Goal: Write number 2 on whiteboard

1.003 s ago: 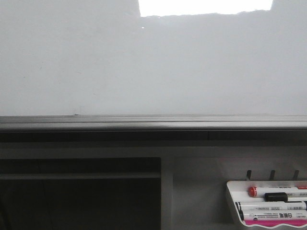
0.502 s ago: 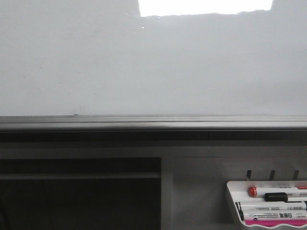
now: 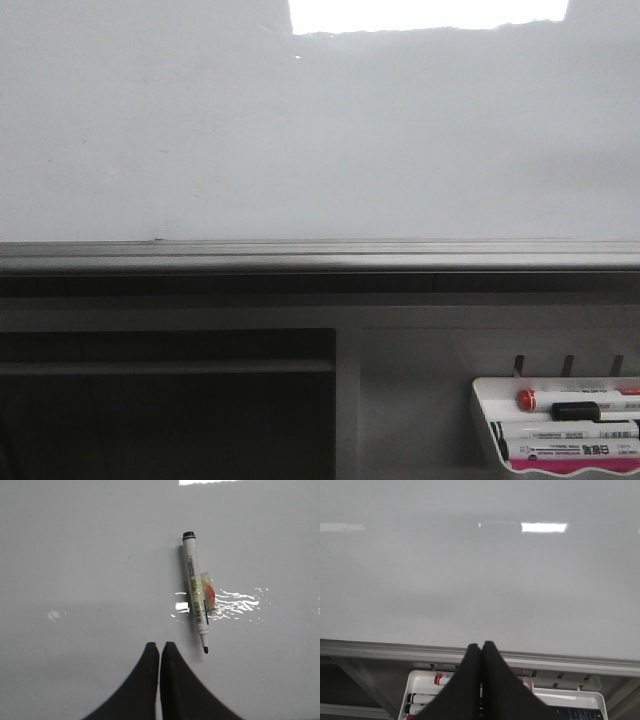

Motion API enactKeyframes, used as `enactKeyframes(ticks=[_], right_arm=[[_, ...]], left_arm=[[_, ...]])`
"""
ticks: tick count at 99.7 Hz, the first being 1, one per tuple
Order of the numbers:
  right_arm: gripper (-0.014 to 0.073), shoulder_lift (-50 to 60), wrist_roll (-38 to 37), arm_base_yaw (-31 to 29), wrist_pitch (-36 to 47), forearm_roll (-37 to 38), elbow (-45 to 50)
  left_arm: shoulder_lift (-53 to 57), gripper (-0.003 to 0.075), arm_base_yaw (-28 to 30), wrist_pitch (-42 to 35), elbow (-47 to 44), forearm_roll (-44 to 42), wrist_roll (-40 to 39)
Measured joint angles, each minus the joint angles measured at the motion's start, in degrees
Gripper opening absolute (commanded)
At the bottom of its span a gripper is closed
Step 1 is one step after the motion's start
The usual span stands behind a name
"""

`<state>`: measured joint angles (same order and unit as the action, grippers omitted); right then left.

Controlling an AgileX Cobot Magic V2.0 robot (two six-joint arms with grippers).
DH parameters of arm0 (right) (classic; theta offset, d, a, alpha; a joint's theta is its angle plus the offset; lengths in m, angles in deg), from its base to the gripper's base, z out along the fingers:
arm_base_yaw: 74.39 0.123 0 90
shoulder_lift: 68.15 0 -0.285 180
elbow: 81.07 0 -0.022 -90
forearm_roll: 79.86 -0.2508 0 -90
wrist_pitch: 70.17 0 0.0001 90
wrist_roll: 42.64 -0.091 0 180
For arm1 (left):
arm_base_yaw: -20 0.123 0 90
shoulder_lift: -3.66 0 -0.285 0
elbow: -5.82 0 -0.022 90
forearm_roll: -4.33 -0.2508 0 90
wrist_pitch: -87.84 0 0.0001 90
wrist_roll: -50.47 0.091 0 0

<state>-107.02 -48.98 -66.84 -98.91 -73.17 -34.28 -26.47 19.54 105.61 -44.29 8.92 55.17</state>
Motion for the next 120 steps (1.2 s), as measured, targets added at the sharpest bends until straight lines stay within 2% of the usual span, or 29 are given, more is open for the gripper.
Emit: enactKeyframes(ticks=[24,49,70,76,81,92,101,120], right_arm=[[-0.0068,-2.5,-0.6,0.0,0.9,0.7,-0.1],[-0.0068,-5.3,-8.8,-4.3,0.9,7.0,-0.1],[-0.0061,-5.8,-9.9,-6.2,1.1,7.6,-0.7],[-0.0031,-5.9,-9.9,-6.3,0.5,7.6,-1.1],[0.0016,-5.9,-9.9,-6.3,-0.1,7.6,-1.5],[0.0148,-5.9,-9.9,-6.3,-0.7,7.6,-2.2],[0.0188,-5.9,-9.9,-6.3,-1.1,7.6,-2.4],[0.0185,-5.9,-9.9,-6.3,-1.3,7.6,-2.4]], left_arm=[[-2.5,-0.0020,0.0,-0.4,0.0,0.0,0.0],[-5.1,-0.0020,0.0,-1.0,0.0,0.2,0.0],[-11.3,-0.0019,0.0,-1.9,1.2,2.5,0.0],[-13.9,-0.0013,-0.1,-2.1,2.5,2.8,0.0],[-16.1,0.0020,-0.5,-2.2,3.7,2.8,0.0],[-21.3,0.0164,-2.2,-2.4,6.2,2.7,0.0],[-25.4,0.0265,-3.9,-2.5,8.4,2.6,0.0],[-32.6,0.0285,-6.0,-2.6,12.6,2.4,0.0]])
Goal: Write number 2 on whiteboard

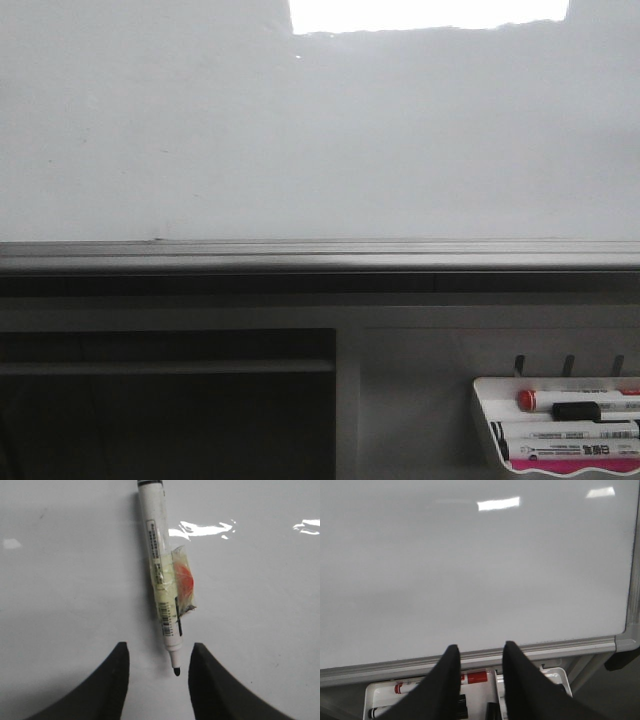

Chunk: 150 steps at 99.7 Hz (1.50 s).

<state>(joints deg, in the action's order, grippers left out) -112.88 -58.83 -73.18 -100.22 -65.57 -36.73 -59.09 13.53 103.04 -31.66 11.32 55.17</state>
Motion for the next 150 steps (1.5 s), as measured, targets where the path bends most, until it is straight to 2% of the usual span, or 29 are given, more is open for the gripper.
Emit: enactKeyframes(ticks=[37,90,101,115,129,139,150], right_arm=[[0.0184,0.0,0.0,0.0,-0.4,0.0,0.0],[0.0185,0.0,0.1,0.0,-0.5,0.2,0.0],[0.0184,0.0,0.1,0.0,-0.6,0.3,0.0],[0.0185,0.0,0.1,0.0,-0.6,0.3,0.0],[0.0184,0.0,0.1,0.0,-0.7,0.3,0.0],[0.0184,0.0,0.1,0.0,-1.1,0.3,0.0],[0.0184,0.0,0.1,0.0,-1.3,0.3,0.0]], left_arm=[[-8.9,0.0285,0.0,0.0,5.1,-0.2,0.0],[-16.8,0.0277,0.0,5.3,11.7,-0.1,0.0],[-17.1,0.0231,0.0,5.8,12.0,-0.1,0.0],[-17.2,0.0104,0.0,6.2,12.0,-0.1,0.0],[-17.2,0.0015,-0.1,6.5,12.0,-0.6,0.0],[-17.2,-0.0020,-0.2,6.6,12.0,-1.8,0.0],[-17.1,-0.0020,-0.2,7.0,12.1,-3.6,0.0]])
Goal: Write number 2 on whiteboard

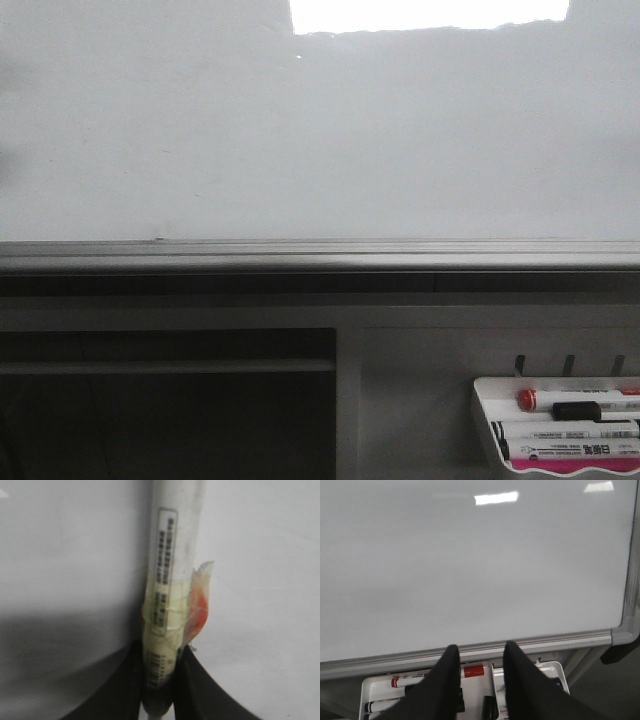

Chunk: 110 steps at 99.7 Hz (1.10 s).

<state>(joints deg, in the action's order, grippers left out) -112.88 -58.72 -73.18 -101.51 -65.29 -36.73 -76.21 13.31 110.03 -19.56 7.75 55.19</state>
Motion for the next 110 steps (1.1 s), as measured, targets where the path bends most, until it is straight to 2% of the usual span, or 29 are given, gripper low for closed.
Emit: enactKeyframes(ticks=[11,13,25,42,63,82,92,110], right_arm=[[0.0183,0.0,0.4,0.0,-0.3,-1.3,-0.3],[0.0183,-0.5,3.0,0.0,-1.8,-4.7,-1.3],[0.0183,-3.0,10.7,1.6,-6.1,-11.7,-5.1],[0.0183,-9.9,22.6,5.2,-15.0,-22.1,-12.1],[0.0183,-19.8,33.3,13.2,-23.3,-26.3,-20.7],[0.0183,-27.2,42.2,23.5,-24.3,-26.6,-27.5],[0.0183,-29.9,44.4,28.5,-23.8,-26.6,-30.7],[0.0183,-32.7,50.6,34.1,-24.3,-29.4,-35.0]], left_arm=[[0.8,-0.0020,-0.9,1.8,0.0,-3.0,1.1],[1.9,-0.0020,-2.4,4.0,0.0,-4.0,4.2],[3.3,-0.0020,-6.6,8.6,1.0,-4.0,9.4],[3.4,-0.0020,-13.7,21.2,5.3,-3.9,15.5],[3.4,-0.0020,-21.9,33.6,9.9,1.8,25.2],[3.4,-0.0020,-28.3,37.1,11.5,6.7,31.9],[3.4,-0.0020,-31.2,37.4,11.7,7.2,33.3],[3.4,-0.0020,-35.8,37.0,11.9,8.0,36.9]])
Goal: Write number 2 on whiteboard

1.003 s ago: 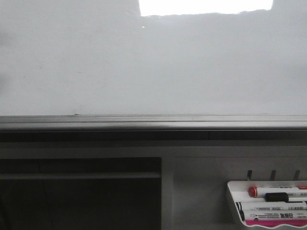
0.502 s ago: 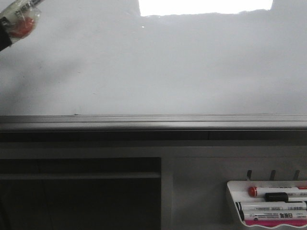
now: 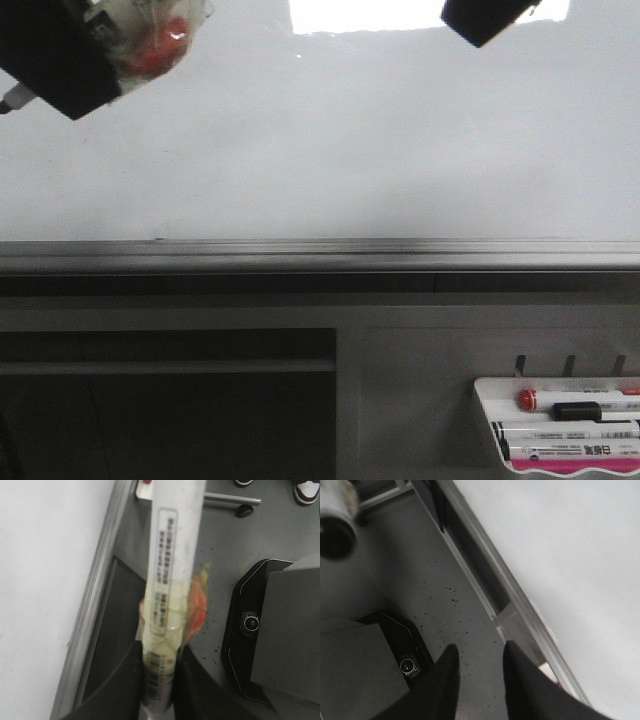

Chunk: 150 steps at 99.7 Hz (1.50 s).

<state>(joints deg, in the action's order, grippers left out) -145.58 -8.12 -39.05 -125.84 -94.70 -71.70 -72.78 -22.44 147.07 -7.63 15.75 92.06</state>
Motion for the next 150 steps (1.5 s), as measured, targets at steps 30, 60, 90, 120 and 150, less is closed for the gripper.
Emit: enactKeyframes(ticks=[30,60,90,120,150], right_arm=[[0.0206,-1.1,14.7,2.1,-2.6,-13.0,-1.0],[0.0349,-1.1,17.4,2.1,-2.6,-16.1,-1.0],[0.0302,-1.1,20.4,3.5,-0.4,-17.1,-1.0],[0.0288,-1.1,21.7,4.3,1.5,-17.5,-1.0],[0.0207,-2.4,22.0,4.3,1.3,-17.5,-1.0]], left_arm=[[0.0,-0.0020,-3.4,-0.9,0.0,0.3,1.3],[0.0,-0.0020,-3.4,-2.3,0.0,1.1,2.2],[0.0,-0.0020,-3.4,-3.9,0.0,5.4,6.2],[0.0,-0.0020,-3.4,-4.3,0.0,6.4,6.5],[0.0,-0.0020,-3.4,-4.3,0.0,6.6,6.6]])
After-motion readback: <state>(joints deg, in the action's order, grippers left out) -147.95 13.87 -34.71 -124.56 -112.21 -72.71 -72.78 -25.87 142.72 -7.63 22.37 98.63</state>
